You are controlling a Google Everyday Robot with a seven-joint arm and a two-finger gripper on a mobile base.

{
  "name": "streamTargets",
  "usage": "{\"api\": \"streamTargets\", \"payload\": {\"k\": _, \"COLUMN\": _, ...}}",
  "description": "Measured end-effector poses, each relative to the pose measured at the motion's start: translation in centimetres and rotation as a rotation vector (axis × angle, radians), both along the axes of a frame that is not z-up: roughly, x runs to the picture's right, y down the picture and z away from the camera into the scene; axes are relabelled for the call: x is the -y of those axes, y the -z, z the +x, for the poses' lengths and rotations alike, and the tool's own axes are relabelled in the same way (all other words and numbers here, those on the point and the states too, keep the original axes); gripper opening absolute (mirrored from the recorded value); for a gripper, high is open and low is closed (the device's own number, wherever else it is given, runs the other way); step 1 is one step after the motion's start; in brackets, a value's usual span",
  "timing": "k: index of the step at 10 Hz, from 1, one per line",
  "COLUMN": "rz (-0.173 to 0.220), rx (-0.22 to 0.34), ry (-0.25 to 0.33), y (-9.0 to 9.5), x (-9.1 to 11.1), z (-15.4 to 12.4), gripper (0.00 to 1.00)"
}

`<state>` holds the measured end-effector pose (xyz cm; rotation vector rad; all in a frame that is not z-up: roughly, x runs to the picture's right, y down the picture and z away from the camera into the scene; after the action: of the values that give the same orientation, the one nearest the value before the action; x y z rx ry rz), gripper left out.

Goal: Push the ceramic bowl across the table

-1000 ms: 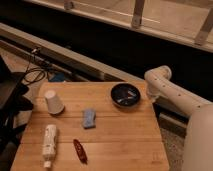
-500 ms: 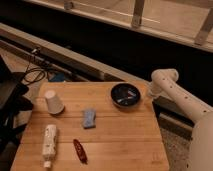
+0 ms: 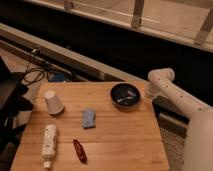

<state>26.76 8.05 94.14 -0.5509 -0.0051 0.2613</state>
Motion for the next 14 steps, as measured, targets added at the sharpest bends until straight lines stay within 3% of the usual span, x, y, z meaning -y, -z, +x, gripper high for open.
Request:
{"api": "streamTargets", "payload": {"k": 1, "rz": -0.002, "rx": 0.003, "ry": 0.004, "y": -0.1, "x": 0.1, "z": -1.4, "gripper": 0.05}}
{"api": "streamTargets", "payload": {"k": 5, "rz": -0.009, "rx": 0.003, "ry": 0.014, "y": -0.2, "x": 0.0, "z": -1.0, "gripper": 0.05}}
{"api": "streamTargets", "payload": {"k": 9, "rz": -0.016, "rx": 0.013, "ry": 0.023, "y": -0.2, "x": 0.1, "z": -4.2, "gripper": 0.05}}
{"api": "streamTargets", "payload": {"k": 12, "rz": -0.022, "rx": 0.015, "ry": 0.028, "y": -0.1, "x": 0.0, "z": -3.5, "gripper": 0.05}}
{"api": "streamTargets", "payload": {"k": 14, "rz": -0.027, "rx": 0.021, "ry": 0.041, "y": 0.2, "x": 0.1, "z": -5.6, "gripper": 0.05}}
